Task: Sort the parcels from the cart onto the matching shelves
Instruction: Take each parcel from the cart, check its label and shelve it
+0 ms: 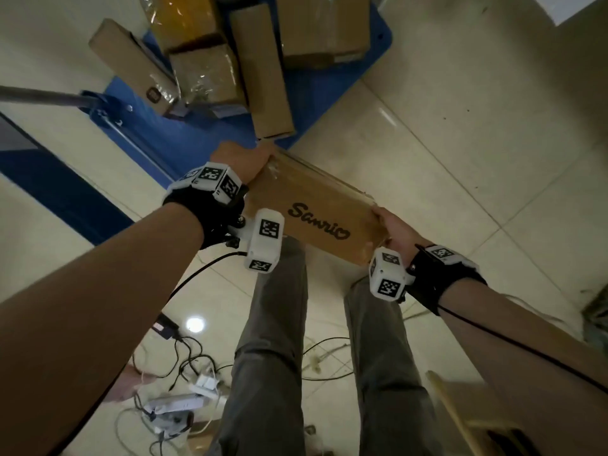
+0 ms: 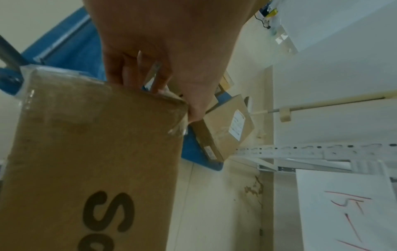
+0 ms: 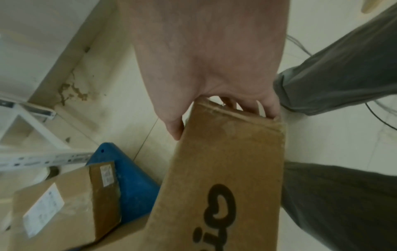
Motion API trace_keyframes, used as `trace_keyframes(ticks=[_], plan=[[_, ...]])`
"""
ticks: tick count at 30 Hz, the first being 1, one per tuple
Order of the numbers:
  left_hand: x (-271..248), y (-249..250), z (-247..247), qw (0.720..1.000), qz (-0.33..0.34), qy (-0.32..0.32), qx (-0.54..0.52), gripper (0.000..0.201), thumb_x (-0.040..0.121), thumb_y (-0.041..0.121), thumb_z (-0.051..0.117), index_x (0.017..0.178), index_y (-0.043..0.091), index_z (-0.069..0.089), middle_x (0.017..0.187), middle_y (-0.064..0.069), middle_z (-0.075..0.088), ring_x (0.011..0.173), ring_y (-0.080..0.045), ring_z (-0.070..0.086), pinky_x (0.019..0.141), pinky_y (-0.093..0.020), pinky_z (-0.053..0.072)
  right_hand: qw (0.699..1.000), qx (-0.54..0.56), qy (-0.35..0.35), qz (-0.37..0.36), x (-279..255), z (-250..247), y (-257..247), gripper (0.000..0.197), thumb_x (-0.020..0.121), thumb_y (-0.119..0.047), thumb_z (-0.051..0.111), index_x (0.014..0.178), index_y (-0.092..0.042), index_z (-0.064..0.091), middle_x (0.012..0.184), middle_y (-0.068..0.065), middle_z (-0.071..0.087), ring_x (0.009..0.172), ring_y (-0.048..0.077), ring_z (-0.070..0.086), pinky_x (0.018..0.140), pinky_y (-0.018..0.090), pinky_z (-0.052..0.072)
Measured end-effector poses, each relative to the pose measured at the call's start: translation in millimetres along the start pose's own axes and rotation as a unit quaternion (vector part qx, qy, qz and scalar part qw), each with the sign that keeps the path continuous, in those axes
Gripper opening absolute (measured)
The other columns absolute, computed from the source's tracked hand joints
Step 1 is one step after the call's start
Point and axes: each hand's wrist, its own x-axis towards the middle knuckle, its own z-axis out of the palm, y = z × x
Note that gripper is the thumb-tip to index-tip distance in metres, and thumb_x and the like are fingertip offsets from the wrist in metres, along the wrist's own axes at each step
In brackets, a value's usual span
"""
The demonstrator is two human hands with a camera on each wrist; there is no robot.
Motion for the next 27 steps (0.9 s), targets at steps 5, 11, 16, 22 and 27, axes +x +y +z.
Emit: trace_keyframes(ticks=[5,11,16,22,27], plan=[[-27,30,41,0.996,0.025,-0.065,-0.058,0.039,0.088,0.044,0.062,0.063,0.019,0.046,0.067,-0.006,0.051,0.073,-0.023,0.053,0.074,-0.038,0.05,0.998,0.049,0.024,-0.011,-1,-58,22,0.068,0.077,-0.055,0.08,0.127,-0.014,0.059,0.128,0.017,0.065,0.095,0.037,0.071,0.055,0.043,0.06],[-69,64,83,0.984,0.001,-0.146,-0.105,0.063,0.076,0.059,0.072,0.108,0.005,0.063,0.105,-0.017,0.065,0.094,-0.032,0.062,0.087,-0.047,0.053,0.99,0.137,-0.002,-0.046,-6,-116,46,0.048,0.094,-0.049,0.063,0.131,-0.022,0.047,0.106,0.003,0.056,0.097,0.028,0.062,0.052,0.034,0.057],[-98,78,108,0.982,-0.002,-0.157,-0.106,0.042,0.084,0.04,0.074,0.047,0.02,0.067,0.051,0.004,0.065,0.077,-0.028,0.065,0.079,-0.039,0.055,0.979,0.186,0.012,-0.082,5,-152,67,0.051,0.091,-0.05,0.066,0.133,-0.025,0.053,0.134,0.005,0.056,0.116,0.03,0.06,0.076,0.043,0.056],[-128,85,137,0.98,0.016,-0.181,-0.083,0.068,0.069,0.052,0.083,0.116,0.015,0.05,0.104,0.0,0.064,0.089,-0.013,0.065,0.075,-0.032,0.055,0.97,0.233,0.029,-0.064,20,-176,84,0.052,0.09,-0.044,0.066,0.134,-0.021,0.053,0.127,0.009,0.058,0.108,0.028,0.063,0.086,0.047,0.056],[-155,92,165,0.978,0.081,-0.19,-0.029,0.102,0.053,0.081,0.07,0.136,0.031,0.039,0.13,-0.002,0.051,0.111,-0.023,0.059,0.087,-0.039,0.055,0.969,0.233,0.069,-0.038,37,-190,101,0.039,0.092,-0.044,0.059,0.12,-0.017,0.054,0.107,0.013,0.064,0.09,0.034,0.064,0.096,0.054,0.052]])
